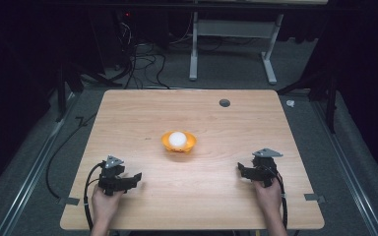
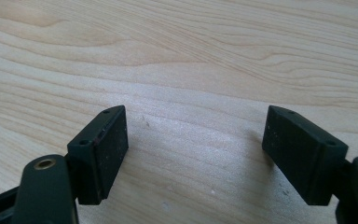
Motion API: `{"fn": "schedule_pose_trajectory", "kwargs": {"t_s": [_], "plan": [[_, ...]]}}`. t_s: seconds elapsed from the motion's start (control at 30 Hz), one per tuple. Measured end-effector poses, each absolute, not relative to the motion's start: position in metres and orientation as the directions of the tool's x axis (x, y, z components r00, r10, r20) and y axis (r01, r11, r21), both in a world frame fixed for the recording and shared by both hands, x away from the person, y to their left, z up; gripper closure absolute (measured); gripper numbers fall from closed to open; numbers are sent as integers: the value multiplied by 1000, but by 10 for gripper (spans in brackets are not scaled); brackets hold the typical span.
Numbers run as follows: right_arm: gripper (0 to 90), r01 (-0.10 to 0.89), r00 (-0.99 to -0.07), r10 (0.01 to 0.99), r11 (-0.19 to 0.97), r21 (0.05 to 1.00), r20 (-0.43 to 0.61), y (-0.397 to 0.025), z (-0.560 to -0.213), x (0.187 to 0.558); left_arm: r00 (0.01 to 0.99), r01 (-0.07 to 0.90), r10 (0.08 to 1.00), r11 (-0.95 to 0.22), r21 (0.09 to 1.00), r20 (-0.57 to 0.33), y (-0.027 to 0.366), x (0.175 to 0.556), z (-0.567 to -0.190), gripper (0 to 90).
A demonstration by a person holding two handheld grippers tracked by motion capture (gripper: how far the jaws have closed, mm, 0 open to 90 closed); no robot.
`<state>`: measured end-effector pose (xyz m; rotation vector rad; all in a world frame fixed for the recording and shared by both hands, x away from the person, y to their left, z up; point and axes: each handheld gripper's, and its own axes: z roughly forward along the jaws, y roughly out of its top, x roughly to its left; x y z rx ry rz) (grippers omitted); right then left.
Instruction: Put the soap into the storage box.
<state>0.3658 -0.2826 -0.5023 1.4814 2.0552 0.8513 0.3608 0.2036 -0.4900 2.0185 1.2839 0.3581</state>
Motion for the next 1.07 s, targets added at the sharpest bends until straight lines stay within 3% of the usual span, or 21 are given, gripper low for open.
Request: {"fn": "schedule_pose_trajectory", "kwargs": {"t_s": [0.3, 0.57, 0.63, 1.07], "plan": [[232, 662, -311, 950, 227, 714, -14, -283, -502, 366, 470, 672, 875, -273, 688, -112, 201, 361, -497, 237], [232, 662, -311, 950, 227, 714, -14, -283, -502, 366, 470, 644, 881, -296, 705, -60, 198, 361, -502, 233], [232, 663, -311, 950, 227, 714, -14, -283, -502, 366, 467, 614, 884, -313, 724, -13, 196, 359, -506, 231], [232, 663, -311, 950, 227, 714, -13, -283, -502, 366, 453, 610, 892, -296, 735, -16, 195, 357, -508, 208]]}}
